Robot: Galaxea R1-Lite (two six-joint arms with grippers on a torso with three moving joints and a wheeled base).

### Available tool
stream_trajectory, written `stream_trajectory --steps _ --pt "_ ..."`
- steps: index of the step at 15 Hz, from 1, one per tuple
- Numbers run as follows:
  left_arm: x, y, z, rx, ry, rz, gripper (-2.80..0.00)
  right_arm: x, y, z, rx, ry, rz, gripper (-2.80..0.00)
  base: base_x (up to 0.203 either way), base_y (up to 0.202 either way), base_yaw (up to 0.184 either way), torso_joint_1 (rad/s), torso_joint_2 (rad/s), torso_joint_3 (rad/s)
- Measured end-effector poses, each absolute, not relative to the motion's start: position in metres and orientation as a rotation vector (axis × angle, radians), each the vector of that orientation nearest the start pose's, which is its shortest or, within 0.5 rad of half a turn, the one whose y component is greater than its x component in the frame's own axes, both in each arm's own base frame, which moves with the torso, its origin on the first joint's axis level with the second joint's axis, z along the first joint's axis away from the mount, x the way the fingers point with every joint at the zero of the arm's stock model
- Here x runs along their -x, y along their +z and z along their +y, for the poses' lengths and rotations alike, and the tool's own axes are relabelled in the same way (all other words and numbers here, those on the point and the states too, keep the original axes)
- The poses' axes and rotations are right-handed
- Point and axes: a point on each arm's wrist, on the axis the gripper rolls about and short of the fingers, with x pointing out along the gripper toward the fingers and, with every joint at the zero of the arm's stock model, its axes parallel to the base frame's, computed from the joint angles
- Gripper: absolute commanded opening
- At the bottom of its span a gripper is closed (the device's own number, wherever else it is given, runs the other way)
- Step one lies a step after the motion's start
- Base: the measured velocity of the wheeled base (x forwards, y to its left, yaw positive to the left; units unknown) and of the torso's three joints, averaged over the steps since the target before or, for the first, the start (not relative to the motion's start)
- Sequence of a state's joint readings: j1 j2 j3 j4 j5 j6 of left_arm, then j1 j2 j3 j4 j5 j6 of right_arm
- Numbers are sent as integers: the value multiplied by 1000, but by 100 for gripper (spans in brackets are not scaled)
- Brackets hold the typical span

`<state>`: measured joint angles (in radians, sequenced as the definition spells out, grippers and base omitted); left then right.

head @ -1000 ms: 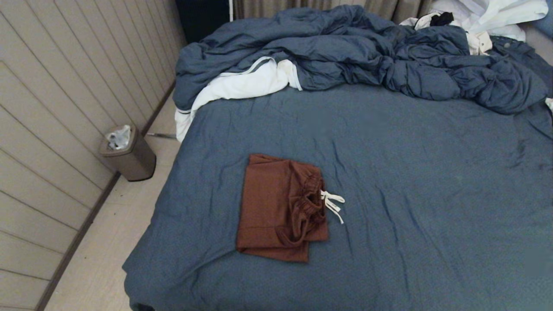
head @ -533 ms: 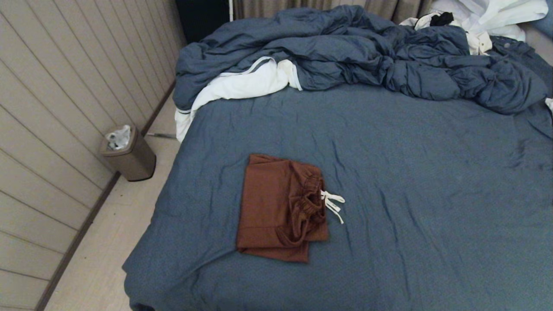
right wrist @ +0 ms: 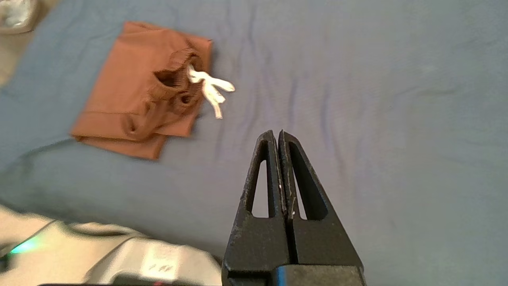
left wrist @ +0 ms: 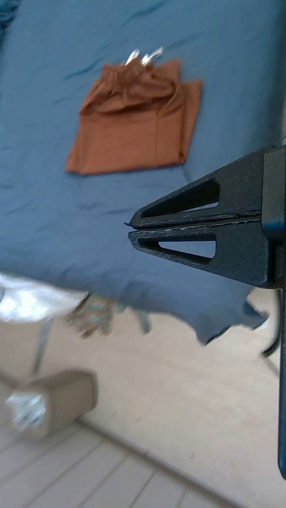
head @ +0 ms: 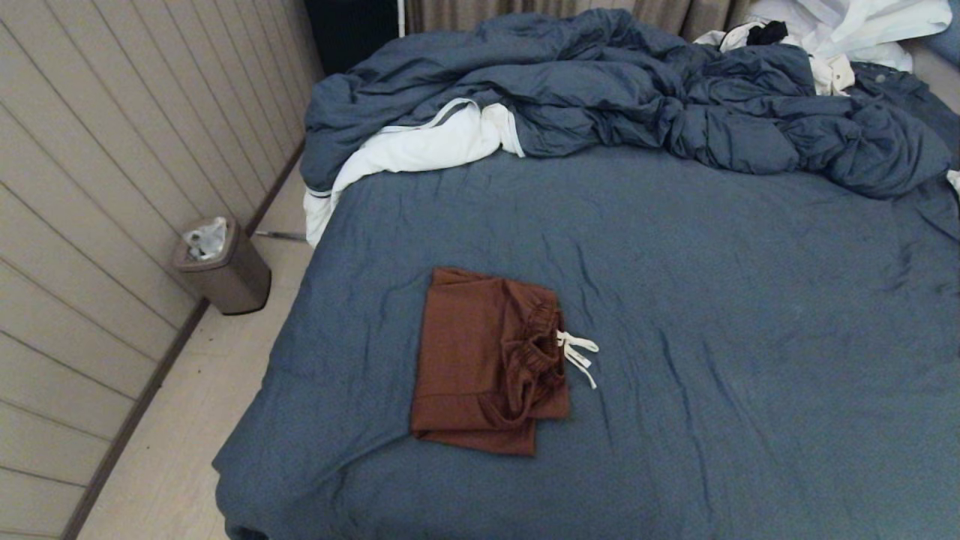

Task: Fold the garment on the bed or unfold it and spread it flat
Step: Unford the brown shorts

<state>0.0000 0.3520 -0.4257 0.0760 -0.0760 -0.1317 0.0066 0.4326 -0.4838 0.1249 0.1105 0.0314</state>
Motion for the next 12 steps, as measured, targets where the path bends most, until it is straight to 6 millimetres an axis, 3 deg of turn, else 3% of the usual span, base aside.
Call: stream_trajectory --steps 3,6,9,12 --pt "-29 219 -3 170 -104 133 -280 -49 236 4 -110 140 203 -280 0 0 0 0 0 0" --pt "-81 230 -6 237 -170 290 -280 -112 246 7 -186 151 366 -280 0 0 0 0 0 0" --pt "-134 226 -29 315 -304 437 -280 -173 230 19 -231 180 551 -280 0 0 0 0 0 0" --pt "-181 209 -68 327 -383 538 -280 -218 205 36 -229 230 661 -280 0 0 0 0 0 0"
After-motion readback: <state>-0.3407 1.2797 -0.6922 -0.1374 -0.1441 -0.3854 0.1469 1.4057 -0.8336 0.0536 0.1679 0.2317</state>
